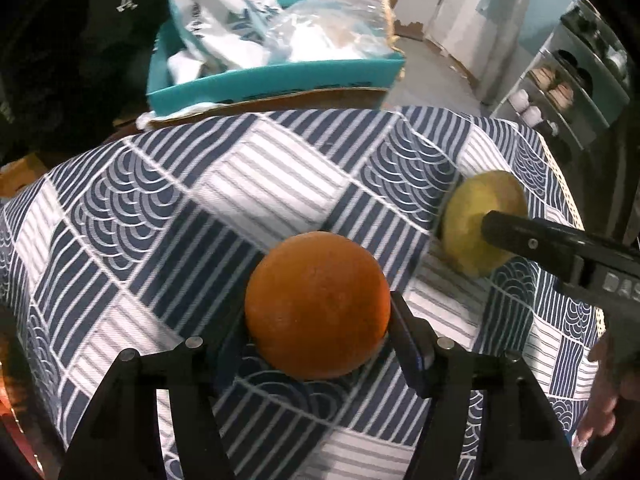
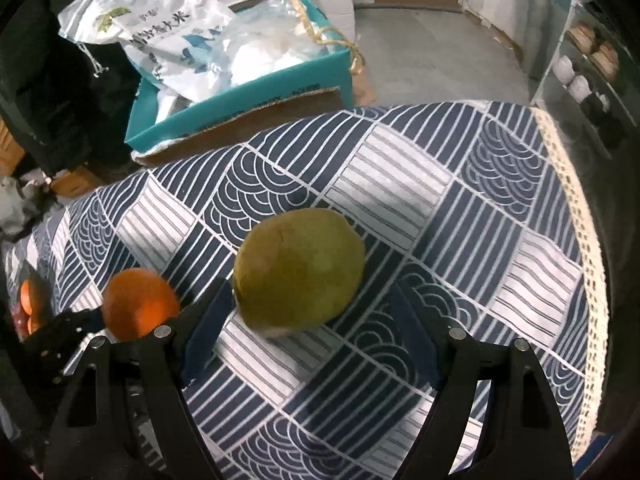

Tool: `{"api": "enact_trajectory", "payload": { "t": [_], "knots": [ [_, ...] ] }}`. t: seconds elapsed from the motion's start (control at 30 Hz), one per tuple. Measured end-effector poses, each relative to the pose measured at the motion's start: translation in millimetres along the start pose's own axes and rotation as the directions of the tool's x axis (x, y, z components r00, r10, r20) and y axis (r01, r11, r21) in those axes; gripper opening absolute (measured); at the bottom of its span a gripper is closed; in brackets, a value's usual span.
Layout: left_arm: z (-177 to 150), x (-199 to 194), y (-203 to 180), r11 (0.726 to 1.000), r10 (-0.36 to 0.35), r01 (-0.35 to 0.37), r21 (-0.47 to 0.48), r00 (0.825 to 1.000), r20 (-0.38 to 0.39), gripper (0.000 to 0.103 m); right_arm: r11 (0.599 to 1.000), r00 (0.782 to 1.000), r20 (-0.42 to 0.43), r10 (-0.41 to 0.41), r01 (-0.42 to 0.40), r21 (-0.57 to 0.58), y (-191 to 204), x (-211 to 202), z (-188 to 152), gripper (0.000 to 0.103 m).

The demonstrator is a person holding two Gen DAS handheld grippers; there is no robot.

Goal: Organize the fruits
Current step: 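Close left gripper on the orange while right gripper closes on the mango, then lift and carry the orange in left gripper toward the bowl while right gripper carries the mango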

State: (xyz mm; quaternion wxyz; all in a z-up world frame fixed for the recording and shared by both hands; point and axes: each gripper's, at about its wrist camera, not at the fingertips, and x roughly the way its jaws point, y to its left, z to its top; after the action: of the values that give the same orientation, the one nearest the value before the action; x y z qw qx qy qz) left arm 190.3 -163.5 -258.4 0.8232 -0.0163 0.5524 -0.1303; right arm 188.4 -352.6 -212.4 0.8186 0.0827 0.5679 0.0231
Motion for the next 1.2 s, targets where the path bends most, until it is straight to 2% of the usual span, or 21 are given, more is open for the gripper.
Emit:
{"api": "enact_trajectory", "payload": {
  "t": [0.33,0.43,0.53,0.97,1.2],
  "knots": [
    [-4,-9,25,0.999,0.014,-0.013,-0.036,1.0,0.003,0.067,0.999,0.999,-0.038,0.019,-0.018,0.038,3,30,10,0.081],
    [-5,-11,28,0.999,0.014,-0.013,-0.042,1.0,0.003,0.067,0.998,0.999,-0.038,0.027,-0.025,0.055,2,33,9,0.075],
    [-6,-15,30,0.999,0.011,-0.011,-0.047,1.0,0.004,0.067,0.998,0.999,-0.035,0.026,-0.024,0.055,3,32,7,0.074],
    [-12,-52,25,0.999,0.013,-0.01,-0.041,0.998,0.056,0.067,0.995,0.997,0.04,-0.072,0.074,-0.07,15,3,-26,0.073],
    [-17,-85,20,0.999,0.021,-0.018,-0.029,0.994,0.106,0.067,0.992,0.993,0.097,-0.067,0.077,-0.098,22,-29,-32,0.073]
  ]
}}
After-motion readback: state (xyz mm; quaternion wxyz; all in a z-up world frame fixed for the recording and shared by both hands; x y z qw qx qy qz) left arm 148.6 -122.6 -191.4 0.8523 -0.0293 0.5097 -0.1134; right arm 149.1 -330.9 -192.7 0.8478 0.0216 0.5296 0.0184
